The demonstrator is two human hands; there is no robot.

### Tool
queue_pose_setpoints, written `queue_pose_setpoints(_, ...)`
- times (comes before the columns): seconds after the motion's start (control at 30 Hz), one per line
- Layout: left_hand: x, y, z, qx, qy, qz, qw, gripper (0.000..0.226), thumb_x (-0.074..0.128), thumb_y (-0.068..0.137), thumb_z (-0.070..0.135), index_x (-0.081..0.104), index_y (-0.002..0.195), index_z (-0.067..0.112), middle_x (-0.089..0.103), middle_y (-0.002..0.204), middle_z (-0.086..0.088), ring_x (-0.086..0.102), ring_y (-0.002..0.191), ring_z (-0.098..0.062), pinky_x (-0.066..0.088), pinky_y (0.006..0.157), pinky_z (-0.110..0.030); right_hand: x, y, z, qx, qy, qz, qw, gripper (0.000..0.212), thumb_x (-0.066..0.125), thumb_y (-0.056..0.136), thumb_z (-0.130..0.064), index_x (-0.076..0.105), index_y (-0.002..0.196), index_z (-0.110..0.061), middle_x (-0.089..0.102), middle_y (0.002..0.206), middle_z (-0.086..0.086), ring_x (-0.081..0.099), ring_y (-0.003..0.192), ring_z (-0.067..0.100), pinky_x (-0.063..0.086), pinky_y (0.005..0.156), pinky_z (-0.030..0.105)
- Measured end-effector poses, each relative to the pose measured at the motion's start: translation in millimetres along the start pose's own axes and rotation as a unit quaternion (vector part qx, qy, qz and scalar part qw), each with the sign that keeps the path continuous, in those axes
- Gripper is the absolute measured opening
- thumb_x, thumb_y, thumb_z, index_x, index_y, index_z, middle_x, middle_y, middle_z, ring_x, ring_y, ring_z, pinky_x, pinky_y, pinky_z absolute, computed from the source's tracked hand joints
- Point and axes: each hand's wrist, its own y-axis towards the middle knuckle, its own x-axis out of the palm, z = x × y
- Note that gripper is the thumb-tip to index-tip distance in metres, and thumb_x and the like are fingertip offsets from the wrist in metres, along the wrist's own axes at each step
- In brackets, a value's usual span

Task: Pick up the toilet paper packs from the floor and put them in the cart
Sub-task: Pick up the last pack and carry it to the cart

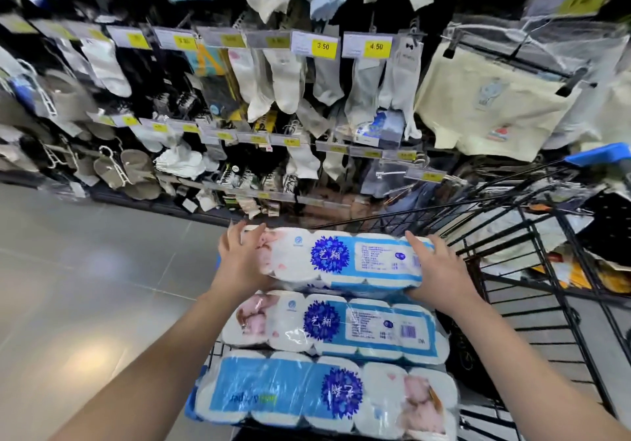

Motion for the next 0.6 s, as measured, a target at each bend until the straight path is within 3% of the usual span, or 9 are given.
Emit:
queue_pose_setpoints(0.17, 17.1, 10.1, -4.5, -0.022, 0.024, -0.026, 0.999, 0.114, 0.089, 0.065, 0.042, 0.019, 0.155, 0.04, 0.005, 0.16, -0.002, 0.004, 0.146, -0.042, 0.029, 0.113, -0.058, 20.7, 15.8, 0.2, 0.026, 0.011, -0.029, 0.999, 0.128, 0.085, 0.063, -0.057, 0.003, 0.159, -0.04, 0.014, 0.163, 0.012, 0.027, 0.147, 0.035, 0.034, 0.116, 0.051)
queue_pose_setpoints(0.3, 35.8, 9.3, -7.4, -0.071, 0.035, -0.059, 0.995, 0.097, 0.083, 0.076, 0.024, 0.024, 0.151, 0.043, 0.003, 0.161, -0.007, 0.012, 0.146, -0.044, 0.03, 0.114, -0.054, 44.0, 31.1, 0.3, 0.038, 0.019, -0.048, 0.998, 0.127, 0.088, 0.061, -0.053, 0.007, 0.159, -0.041, 0.015, 0.163, 0.012, 0.03, 0.145, 0.036, 0.036, 0.114, 0.051)
queue_pose_setpoints(0.4, 45.6, 8.2, -9.8, -0.066, 0.089, -0.086, 0.99, 0.091, 0.074, 0.081, 0.021, 0.021, 0.151, 0.044, -0.001, 0.162, -0.007, 0.012, 0.146, -0.045, 0.027, 0.116, -0.054, 59.4, 38.7, 3.9, 0.048, 0.034, -0.062, 0.996, 0.123, 0.088, 0.067, -0.045, 0.006, 0.159, -0.041, 0.011, 0.166, 0.01, 0.026, 0.148, 0.036, 0.035, 0.117, 0.049)
queue_pose_setpoints(0.6, 46.8, 10.2, -12.0, -0.075, 0.097, -0.126, 0.984, 0.085, 0.061, 0.088, 0.037, 0.009, 0.154, 0.042, -0.01, 0.164, -0.004, 0.002, 0.148, -0.05, 0.022, 0.118, -0.059, 60.4, 44.3, 10.9, 0.042, 0.081, -0.104, 0.99, 0.124, 0.088, 0.069, -0.04, 0.003, 0.16, -0.041, 0.004, 0.168, 0.007, 0.019, 0.152, 0.038, 0.027, 0.121, 0.049)
